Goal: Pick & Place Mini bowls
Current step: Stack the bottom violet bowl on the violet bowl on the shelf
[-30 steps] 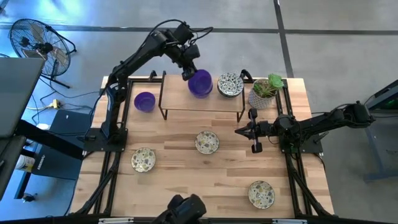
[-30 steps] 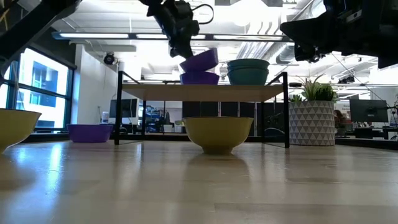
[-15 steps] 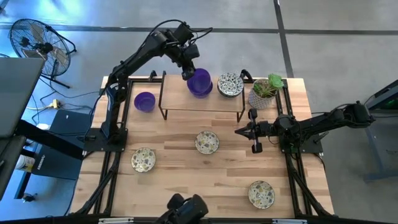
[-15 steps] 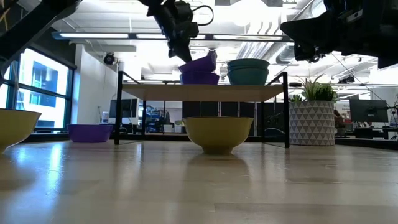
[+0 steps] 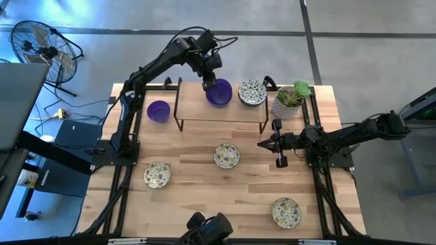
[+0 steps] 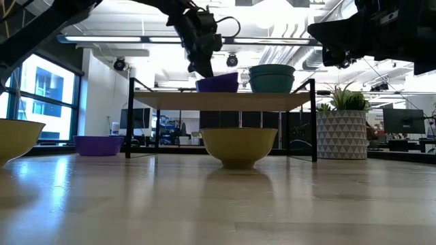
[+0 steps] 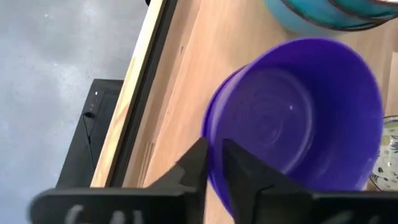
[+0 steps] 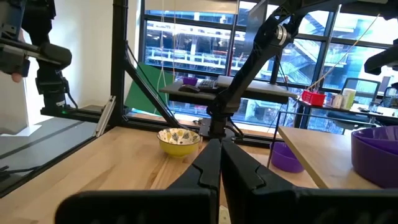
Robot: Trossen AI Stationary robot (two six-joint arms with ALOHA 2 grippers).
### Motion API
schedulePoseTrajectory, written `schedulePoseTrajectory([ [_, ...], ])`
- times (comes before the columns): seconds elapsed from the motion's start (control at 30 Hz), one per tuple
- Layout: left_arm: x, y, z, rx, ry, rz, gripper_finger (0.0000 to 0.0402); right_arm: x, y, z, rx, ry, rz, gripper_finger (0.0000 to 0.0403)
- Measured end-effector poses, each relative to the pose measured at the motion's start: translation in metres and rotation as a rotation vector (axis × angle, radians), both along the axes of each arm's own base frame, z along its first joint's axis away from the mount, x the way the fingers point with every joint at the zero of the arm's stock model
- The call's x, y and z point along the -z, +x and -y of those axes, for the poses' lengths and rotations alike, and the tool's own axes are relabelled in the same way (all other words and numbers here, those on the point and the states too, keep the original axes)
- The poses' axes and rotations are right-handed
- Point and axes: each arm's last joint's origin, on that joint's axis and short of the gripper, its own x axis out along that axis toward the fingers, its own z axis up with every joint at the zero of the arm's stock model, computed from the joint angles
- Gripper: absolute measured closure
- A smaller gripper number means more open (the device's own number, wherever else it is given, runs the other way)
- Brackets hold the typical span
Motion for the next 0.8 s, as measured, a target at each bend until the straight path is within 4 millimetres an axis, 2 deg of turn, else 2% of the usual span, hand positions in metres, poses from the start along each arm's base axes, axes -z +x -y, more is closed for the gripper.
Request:
schedulePoseTrajectory([
  [0.23,-0.002,0.000,0.004,0.015,0.029,-0.028,0.0282,0.000,0.000,0.000,-0.001,-0.001,0.000,0.0402],
  [0.4,-0.005,-0.004,0.010,0.069,0.056,-0.065,0.0268,0.000,0.000,0.000,0.000,-0.001,0.000,0.0401],
  [0.53,-0.004,-0.003,0.014,0.119,0.083,-0.091,0.0290,0.000,0.000,0.000,-0.001,-0.001,0.000,0.0402],
  [0.73,-0.003,-0.001,0.015,0.133,0.138,-0.124,0.0383,0.000,0.000,0.000,-0.001,-0.002,-0.001,0.0402],
  [0.8,-0.003,-0.001,0.015,0.117,0.139,-0.128,0.0394,0.000,0.000,0.000,-0.001,-0.002,-0.001,0.0401],
])
